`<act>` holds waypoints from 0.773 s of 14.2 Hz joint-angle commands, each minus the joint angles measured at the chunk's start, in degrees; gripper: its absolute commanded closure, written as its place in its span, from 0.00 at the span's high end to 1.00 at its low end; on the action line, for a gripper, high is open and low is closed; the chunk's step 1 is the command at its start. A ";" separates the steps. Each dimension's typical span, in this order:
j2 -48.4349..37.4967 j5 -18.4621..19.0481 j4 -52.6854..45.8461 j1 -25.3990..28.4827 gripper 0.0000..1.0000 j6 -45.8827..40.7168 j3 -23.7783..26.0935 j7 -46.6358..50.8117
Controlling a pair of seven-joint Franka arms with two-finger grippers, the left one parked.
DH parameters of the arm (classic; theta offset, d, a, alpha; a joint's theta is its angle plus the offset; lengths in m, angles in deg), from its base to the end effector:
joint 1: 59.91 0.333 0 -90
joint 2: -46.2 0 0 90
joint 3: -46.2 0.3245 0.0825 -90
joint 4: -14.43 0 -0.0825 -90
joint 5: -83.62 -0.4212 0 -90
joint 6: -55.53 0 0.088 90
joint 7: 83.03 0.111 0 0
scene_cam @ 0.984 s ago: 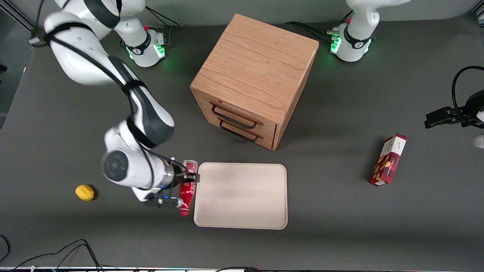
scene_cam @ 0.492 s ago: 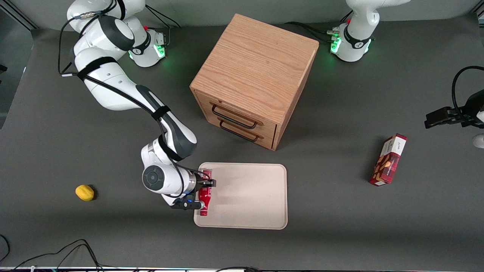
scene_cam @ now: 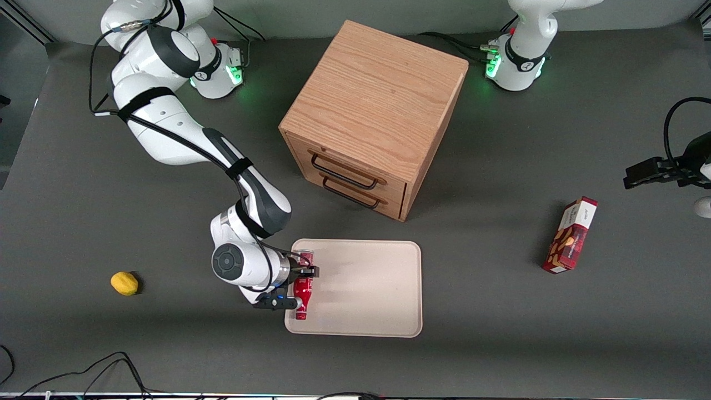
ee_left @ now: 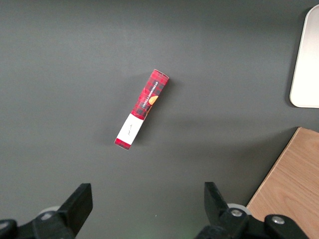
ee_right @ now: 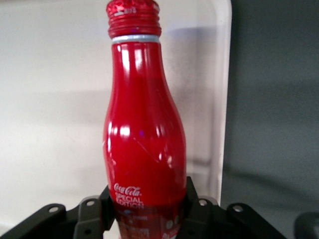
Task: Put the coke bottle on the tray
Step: 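Lower the bottle onto the tray and lay it down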
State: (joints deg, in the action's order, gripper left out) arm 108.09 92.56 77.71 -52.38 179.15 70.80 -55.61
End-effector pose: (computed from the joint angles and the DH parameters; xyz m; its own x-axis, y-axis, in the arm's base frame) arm 0.7430 0.3277 0.1675 0.9961 -0.0434 -0.0766 -0.0602 -0.9708 -0.2321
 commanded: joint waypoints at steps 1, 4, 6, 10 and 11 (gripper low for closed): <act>0.25 1.43 -1.76 0.11 0.00 -0.57 0.28 -0.70; 0.25 3.28 -1.67 -0.42 0.00 -0.83 0.36 -0.79; 0.25 3.28 -1.76 -0.42 0.00 -0.83 0.36 -0.79; 0.08 3.19 -1.76 -0.16 0.99 -0.92 0.36 0.61; -0.01 3.19 -1.76 -0.16 1.00 -1.01 0.36 2.36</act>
State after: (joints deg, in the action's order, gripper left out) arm 108.08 94.57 77.39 -52.81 179.10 70.69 -55.36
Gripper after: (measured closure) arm 0.401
